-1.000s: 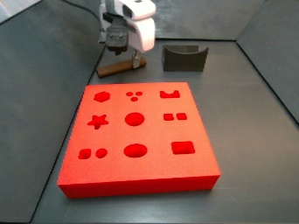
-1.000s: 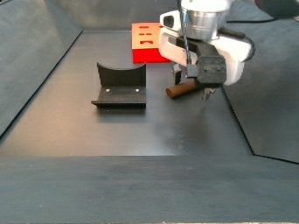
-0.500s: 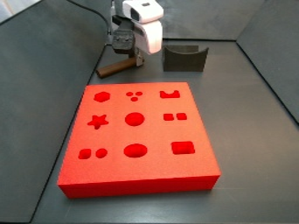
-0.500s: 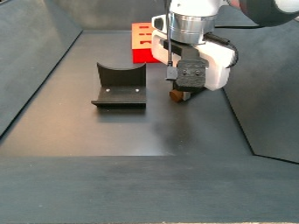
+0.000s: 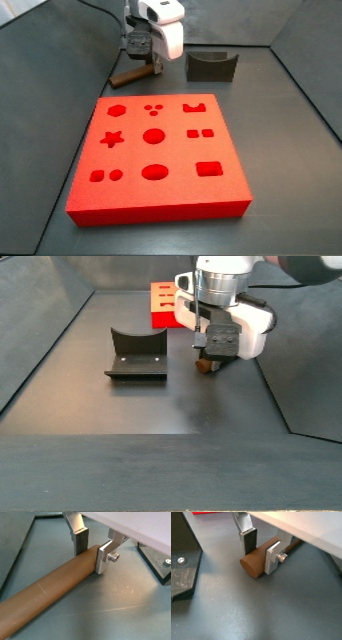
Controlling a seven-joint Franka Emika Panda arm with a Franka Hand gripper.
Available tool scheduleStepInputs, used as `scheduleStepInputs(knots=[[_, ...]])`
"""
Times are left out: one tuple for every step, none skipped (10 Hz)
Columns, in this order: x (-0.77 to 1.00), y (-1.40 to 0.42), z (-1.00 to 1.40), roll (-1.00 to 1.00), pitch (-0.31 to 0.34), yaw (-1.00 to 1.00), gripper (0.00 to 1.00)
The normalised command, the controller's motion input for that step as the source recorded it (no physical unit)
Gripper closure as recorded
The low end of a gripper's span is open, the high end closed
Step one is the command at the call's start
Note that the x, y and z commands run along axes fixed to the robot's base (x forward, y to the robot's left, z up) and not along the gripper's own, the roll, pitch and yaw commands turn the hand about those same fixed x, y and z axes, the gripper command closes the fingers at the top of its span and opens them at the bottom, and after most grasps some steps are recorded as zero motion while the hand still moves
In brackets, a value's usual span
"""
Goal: Pick up the oval object. Move up. Place the oval object on the fixture. Regrasp the oval object. Move to above the board. Insert the oval object.
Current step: Pick up the oval object, then move up.
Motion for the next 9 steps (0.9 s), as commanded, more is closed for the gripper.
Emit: scheduleStepInputs(knots=[[0.0, 0.0, 0.0, 0.0, 0.0, 0.0, 1.0], [0.0, 0.0, 0.0, 0.0, 0.0, 0.0, 1.0], [0.0, 0.0, 0.0, 0.0, 0.0, 0.0, 1.0], [0.0, 0.0, 0.0, 0.0, 0.0, 0.0, 1.0], [0.0, 0.0, 0.0, 0.0, 0.0, 0.0, 1.0], [0.0, 0.0, 0.0, 0.0, 0.0, 0.0, 1.0], [0.0, 0.0, 0.0, 0.0, 0.0, 0.0, 1.0], [0.0, 0.0, 0.83, 0.0, 0.0, 0.0, 1.0], [-0.04, -0.03, 0.8, 0.0, 0.02, -0.05, 1.0]])
